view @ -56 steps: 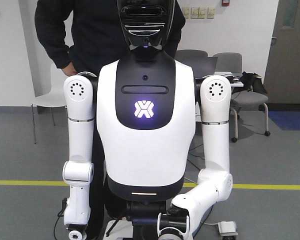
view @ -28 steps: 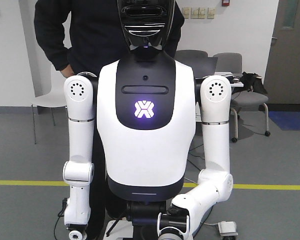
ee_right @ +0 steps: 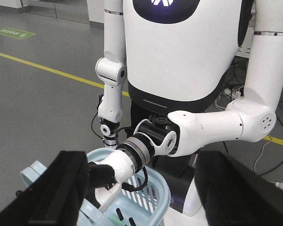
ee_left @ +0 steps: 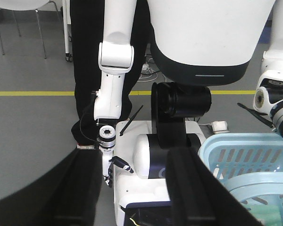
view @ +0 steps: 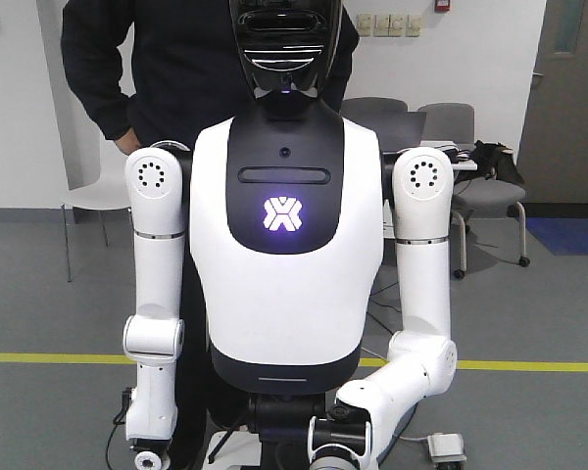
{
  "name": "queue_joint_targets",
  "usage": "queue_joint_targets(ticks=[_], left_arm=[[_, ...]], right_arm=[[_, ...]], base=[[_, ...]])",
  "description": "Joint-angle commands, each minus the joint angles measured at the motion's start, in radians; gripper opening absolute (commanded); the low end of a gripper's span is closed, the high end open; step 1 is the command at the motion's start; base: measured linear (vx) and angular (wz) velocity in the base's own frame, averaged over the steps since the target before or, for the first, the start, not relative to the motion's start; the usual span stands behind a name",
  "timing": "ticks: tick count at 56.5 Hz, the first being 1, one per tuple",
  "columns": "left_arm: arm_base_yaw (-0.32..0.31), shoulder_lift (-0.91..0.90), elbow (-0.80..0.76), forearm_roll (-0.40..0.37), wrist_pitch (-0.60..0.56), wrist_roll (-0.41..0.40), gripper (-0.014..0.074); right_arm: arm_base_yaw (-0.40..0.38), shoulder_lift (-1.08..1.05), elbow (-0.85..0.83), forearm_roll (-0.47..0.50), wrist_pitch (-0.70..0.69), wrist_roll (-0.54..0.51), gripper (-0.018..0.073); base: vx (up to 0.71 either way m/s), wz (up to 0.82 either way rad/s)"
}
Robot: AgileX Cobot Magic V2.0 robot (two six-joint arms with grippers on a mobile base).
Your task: Pick snacks and fruit into basket
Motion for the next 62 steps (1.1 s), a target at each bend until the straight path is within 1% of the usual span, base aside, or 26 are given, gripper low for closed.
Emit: queue_joint_targets(ticks=[1,42,62], left_arm=[[-0.001,0.006,-0.032,-0.001,-0.072,-0.007,0.0412],[-0.001,0.006,-0.032,-0.001,-0.072,-0.007,0.0412],[-0.001,0.006,-0.032,-0.001,-0.073,-0.006,0.0412]], right_arm=[[-0.001,0.0,-0.026,0.03,-0.054,-0.008,0.0531],[-0.001,0.0,-0.026,0.03,-0.054,-0.008,0.0531],[-0.001,0.0,-0.026,0.03,-0.054,-0.008,0.0531]], base=[[0.0,0.0],[0.0,0.0],[-0.11,0.01]])
